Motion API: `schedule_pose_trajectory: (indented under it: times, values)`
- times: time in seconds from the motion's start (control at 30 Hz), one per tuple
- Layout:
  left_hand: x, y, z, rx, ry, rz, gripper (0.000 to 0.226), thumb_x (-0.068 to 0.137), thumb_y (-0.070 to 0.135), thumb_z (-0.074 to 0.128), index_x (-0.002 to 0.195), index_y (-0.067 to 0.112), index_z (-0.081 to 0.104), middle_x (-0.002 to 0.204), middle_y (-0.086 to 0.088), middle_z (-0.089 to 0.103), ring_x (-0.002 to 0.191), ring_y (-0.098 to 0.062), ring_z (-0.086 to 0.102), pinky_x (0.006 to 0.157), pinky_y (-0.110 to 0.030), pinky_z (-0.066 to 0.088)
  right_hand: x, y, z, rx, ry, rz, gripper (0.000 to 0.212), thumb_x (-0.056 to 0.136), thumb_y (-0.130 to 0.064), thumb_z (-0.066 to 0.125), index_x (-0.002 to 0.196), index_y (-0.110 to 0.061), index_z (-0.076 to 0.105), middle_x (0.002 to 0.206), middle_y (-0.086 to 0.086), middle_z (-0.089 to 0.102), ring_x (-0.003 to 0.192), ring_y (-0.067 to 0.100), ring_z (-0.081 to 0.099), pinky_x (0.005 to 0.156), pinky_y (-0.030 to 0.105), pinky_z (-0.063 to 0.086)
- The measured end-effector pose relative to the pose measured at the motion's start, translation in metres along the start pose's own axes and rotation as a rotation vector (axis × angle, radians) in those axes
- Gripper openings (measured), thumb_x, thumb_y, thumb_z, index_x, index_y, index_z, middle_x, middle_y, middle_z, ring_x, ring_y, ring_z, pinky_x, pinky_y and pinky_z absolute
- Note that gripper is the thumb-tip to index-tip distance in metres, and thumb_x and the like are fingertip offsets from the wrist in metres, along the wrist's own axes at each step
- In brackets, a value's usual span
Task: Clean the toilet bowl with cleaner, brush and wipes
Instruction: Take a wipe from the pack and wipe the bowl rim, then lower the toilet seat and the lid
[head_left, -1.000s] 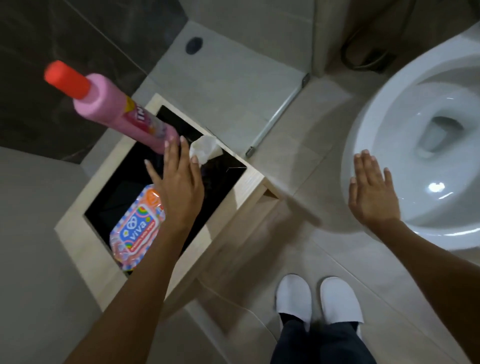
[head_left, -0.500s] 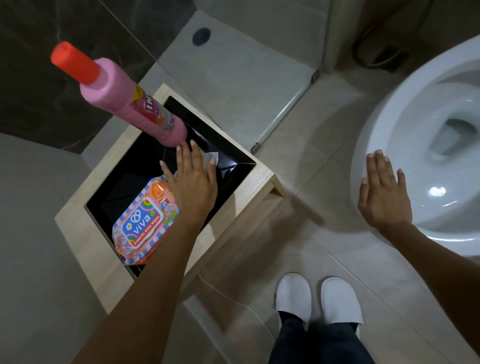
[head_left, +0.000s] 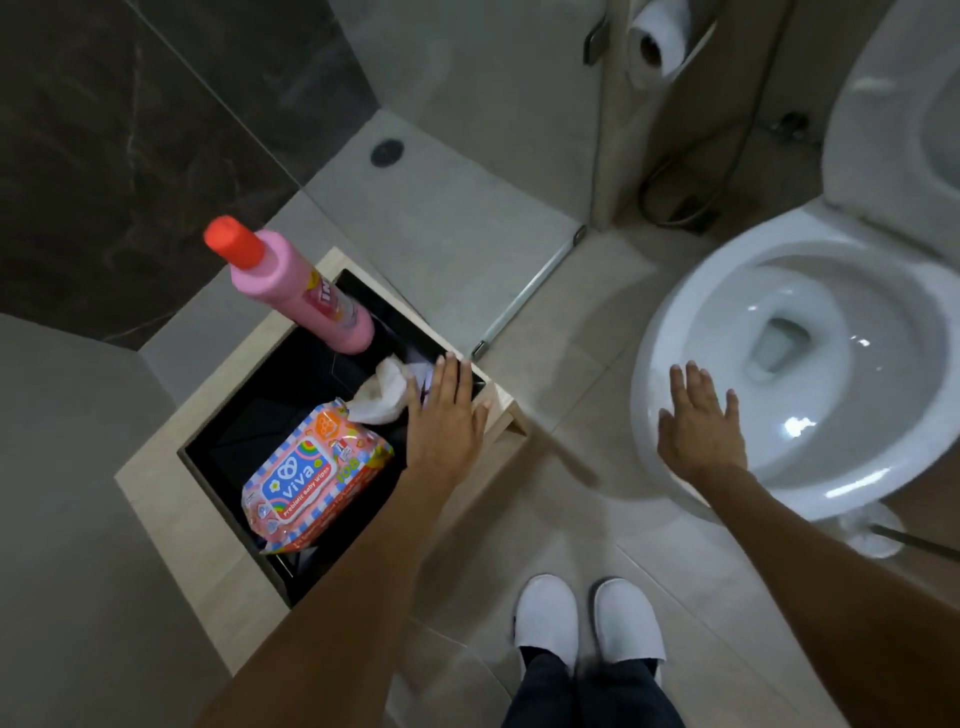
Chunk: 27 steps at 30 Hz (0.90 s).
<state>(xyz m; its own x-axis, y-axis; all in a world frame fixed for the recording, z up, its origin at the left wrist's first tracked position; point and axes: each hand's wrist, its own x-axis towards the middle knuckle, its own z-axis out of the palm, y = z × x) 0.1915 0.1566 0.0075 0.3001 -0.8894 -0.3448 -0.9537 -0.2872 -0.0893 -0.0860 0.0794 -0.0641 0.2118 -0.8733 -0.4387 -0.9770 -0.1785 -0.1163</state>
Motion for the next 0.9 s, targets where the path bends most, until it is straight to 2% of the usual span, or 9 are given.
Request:
schedule_pose_trajectory:
  times: [0.03,0.1,0.13,0.2,0.47,0.63,0.8,0.9]
  values:
    - [-0.005,0.007,-0.01,-0.003,-0.019,0.023,0.065,0.092,0.041,0.018,0.136,0.005,0.048,0.143,-0.012,0.046,0.134,-0.025,0.041,0.108,-0.055,0.028,-0.01,0.0,-0.014,-0.007,0.005,0.002,0.06,0.102,-0.028,0.025,0.153,-0.01,-0.001,0.161,0.008,-0.003,0.148,0.022,-0.003,0.119,0.045,0.001]
    - [-0.014,0.023,-0.032,0.027,-0.048,0.08,0.065,0.097,0.042,0.01,0.148,0.006,0.026,0.155,-0.01,0.025,0.145,-0.021,0.018,0.115,-0.051,0.011,-0.03,0.002,-0.04,-0.034,0.018,0.001,0.06,0.102,-0.028,0.024,0.153,-0.01,0.0,0.161,0.008,-0.004,0.148,0.022,-0.003,0.118,0.045,0.002]
    - [-0.016,0.03,-0.043,0.036,-0.053,0.106,0.061,0.1,0.042,0.012,0.151,0.008,0.015,0.158,-0.009,0.014,0.146,-0.019,0.008,0.115,-0.049,0.003,-0.04,0.003,-0.055,-0.034,0.018,0.012,0.059,0.102,-0.028,0.024,0.153,-0.01,0.001,0.161,0.009,-0.004,0.148,0.022,-0.003,0.118,0.045,0.002]
    - [-0.019,0.047,-0.068,0.034,-0.034,0.145,0.058,0.103,0.039,0.017,0.152,0.01,0.005,0.16,-0.007,0.004,0.147,-0.018,0.0,0.115,-0.047,-0.003,-0.06,0.008,-0.082,-0.014,0.022,0.054,0.059,0.102,-0.029,0.023,0.153,-0.01,0.002,0.161,0.008,-0.003,0.149,0.022,-0.002,0.118,0.045,0.003]
    - [-0.031,0.114,-0.166,-0.032,-0.009,0.296,0.058,0.103,0.04,0.017,0.152,0.011,0.004,0.16,-0.005,0.004,0.147,-0.016,0.0,0.116,-0.046,-0.002,-0.11,0.046,-0.185,0.094,0.107,0.197,0.057,0.103,-0.033,0.024,0.153,-0.012,0.008,0.161,0.008,0.001,0.148,0.023,0.001,0.119,0.046,0.005]
    - [-0.023,0.145,-0.219,-0.018,0.072,0.361,0.058,0.103,0.04,0.02,0.152,0.011,0.01,0.16,-0.005,0.008,0.146,-0.017,0.004,0.115,-0.048,0.002,-0.114,0.085,-0.249,0.138,0.2,0.241,0.057,0.103,-0.035,0.022,0.154,-0.013,0.007,0.161,0.007,-0.001,0.149,0.023,-0.002,0.119,0.043,0.0]
    - [-0.014,0.189,-0.281,-0.059,0.023,0.437,0.062,0.102,0.045,0.018,0.152,0.013,0.002,0.16,-0.003,-0.001,0.147,-0.016,-0.003,0.116,-0.049,0.0,-0.129,0.129,-0.304,0.122,0.277,0.304,0.059,0.103,-0.033,0.023,0.153,-0.009,0.005,0.161,0.008,0.0,0.148,0.022,-0.003,0.119,0.045,0.004]
    - [-0.011,0.221,-0.316,-0.029,0.055,0.469,0.062,0.102,0.045,0.015,0.152,0.012,0.0,0.16,-0.003,-0.004,0.147,-0.018,-0.006,0.115,-0.05,-0.002,-0.137,0.151,-0.33,0.128,0.292,0.328,0.059,0.102,-0.032,0.024,0.153,-0.009,0.005,0.161,0.008,0.0,0.148,0.023,-0.002,0.119,0.045,0.005]
